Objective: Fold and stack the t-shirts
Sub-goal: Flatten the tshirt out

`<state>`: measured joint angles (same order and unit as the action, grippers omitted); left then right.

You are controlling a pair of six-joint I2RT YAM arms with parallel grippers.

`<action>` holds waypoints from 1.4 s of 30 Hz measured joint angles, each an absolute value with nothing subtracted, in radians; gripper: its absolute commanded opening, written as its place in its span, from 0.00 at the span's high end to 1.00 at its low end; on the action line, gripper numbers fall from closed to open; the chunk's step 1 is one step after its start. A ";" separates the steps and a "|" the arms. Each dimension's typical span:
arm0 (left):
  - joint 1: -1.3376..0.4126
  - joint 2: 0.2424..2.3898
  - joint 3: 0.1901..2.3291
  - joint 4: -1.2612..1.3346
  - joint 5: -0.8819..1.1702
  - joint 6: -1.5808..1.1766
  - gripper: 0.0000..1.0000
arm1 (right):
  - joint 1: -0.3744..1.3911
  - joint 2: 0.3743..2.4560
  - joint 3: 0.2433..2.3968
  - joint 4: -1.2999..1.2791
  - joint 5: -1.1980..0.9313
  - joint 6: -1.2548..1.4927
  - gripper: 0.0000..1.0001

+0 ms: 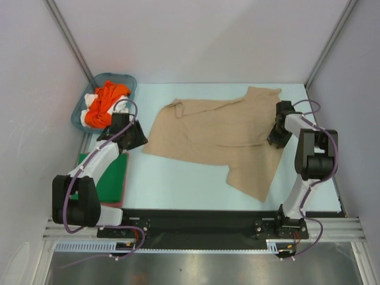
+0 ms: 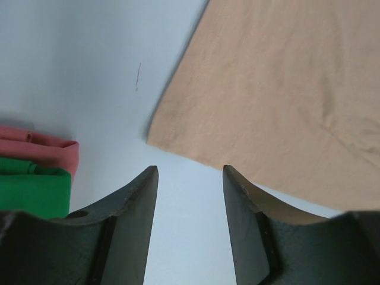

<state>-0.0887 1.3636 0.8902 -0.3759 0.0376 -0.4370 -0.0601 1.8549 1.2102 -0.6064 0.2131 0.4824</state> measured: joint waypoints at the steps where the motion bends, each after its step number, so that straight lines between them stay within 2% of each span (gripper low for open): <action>1: -0.089 1.367 0.890 -0.373 0.038 -0.439 0.46 | -0.063 1.903 1.279 -0.612 0.217 0.466 0.51; 2: -0.089 1.371 0.890 -0.370 0.037 -0.441 0.45 | -0.064 1.950 1.346 -0.621 0.222 0.447 0.47; 3: -0.089 1.378 0.890 -0.367 0.036 -0.445 0.45 | -0.065 1.978 1.394 -0.634 0.227 0.434 0.38; 6: -0.090 1.400 0.883 -0.354 0.021 -0.456 0.44 | -0.069 2.003 1.481 -0.702 0.243 0.411 0.27; 9: -0.096 1.421 0.865 -0.348 -0.018 -0.472 0.47 | -0.082 1.886 1.404 -0.740 0.202 0.430 0.24; 14: -0.105 1.498 0.861 -0.337 -0.065 -0.497 0.46 | -0.100 1.501 1.110 -0.788 0.055 0.516 0.27; 17: -0.121 1.549 0.861 -0.331 -0.084 -0.506 0.46 | -0.089 1.378 1.015 -0.823 -0.001 0.559 0.31; 25: -0.136 1.615 0.867 -0.314 -0.130 -0.527 0.52 | -0.078 1.353 0.896 -0.919 -0.015 0.609 0.44; 28: -0.136 1.621 0.870 -0.313 -0.143 -0.528 0.56 | -0.078 1.323 0.891 -0.939 -0.013 0.620 0.44; 37: -0.137 1.630 0.876 -0.306 -0.143 -0.534 0.54 | -0.077 1.314 0.889 -0.980 0.022 0.640 0.40; 42: -0.138 1.649 0.894 -0.295 -0.121 -0.535 0.60 | -0.077 1.330 0.868 -0.989 0.035 0.656 0.39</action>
<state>-0.1375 1.6493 0.8936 -0.2955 -0.1215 -0.5346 -0.0769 1.3304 0.8677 -0.9886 0.0349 0.6559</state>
